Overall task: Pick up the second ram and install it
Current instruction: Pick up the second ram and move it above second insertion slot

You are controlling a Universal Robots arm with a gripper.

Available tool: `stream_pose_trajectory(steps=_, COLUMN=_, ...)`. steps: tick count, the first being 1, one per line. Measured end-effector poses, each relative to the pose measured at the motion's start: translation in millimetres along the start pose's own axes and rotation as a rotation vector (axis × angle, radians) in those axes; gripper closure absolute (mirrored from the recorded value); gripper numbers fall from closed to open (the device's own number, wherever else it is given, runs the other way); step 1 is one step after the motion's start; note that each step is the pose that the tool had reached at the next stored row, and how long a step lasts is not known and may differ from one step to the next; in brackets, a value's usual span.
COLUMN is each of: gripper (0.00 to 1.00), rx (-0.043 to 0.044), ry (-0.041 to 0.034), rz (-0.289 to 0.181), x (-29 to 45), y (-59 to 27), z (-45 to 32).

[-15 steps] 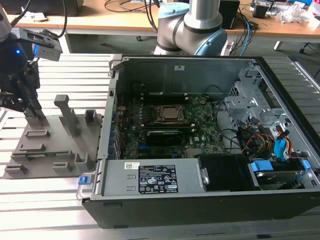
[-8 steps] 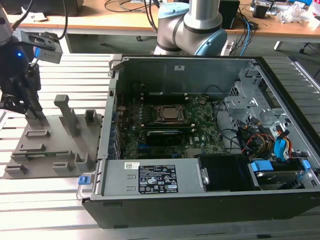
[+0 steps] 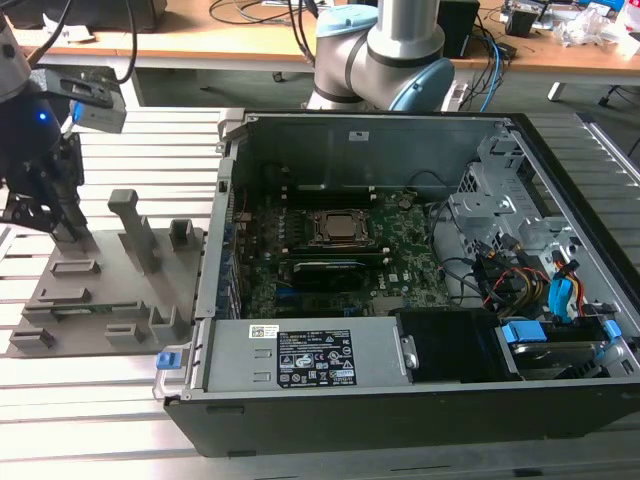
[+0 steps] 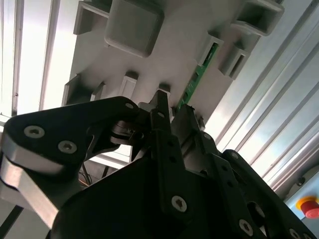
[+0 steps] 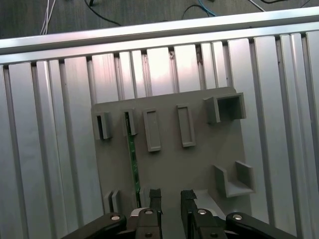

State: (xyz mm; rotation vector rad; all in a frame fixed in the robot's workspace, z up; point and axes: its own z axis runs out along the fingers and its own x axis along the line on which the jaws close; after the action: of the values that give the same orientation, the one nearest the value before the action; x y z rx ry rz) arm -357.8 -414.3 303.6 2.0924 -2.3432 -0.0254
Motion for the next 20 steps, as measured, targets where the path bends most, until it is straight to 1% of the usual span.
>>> stream_pose_trajectory(steps=2, gripper=0.70, rx=0.0000, ry=0.0000, rz=0.000, x=0.1, y=0.0, z=1.8)
stream_pose_trajectory(steps=5, gripper=0.70, rx=0.0000, ry=0.0001, rz=0.000, x=0.3, y=-0.1, z=7.8)
stream_pose_trajectory(steps=11, gripper=0.70, rx=0.0000, ry=0.0001, rz=0.000, x=0.5, y=-0.2, z=12.0)
stream_pose_trajectory(steps=16, gripper=0.70, rx=0.0001, ry=0.0000, rz=0.000, x=0.7, y=-0.3, z=17.3)
stream_pose_trajectory(steps=20, gripper=0.70, rx=0.0000, ry=0.0000, rz=0.000, x=1.1, y=-0.4, z=25.0)
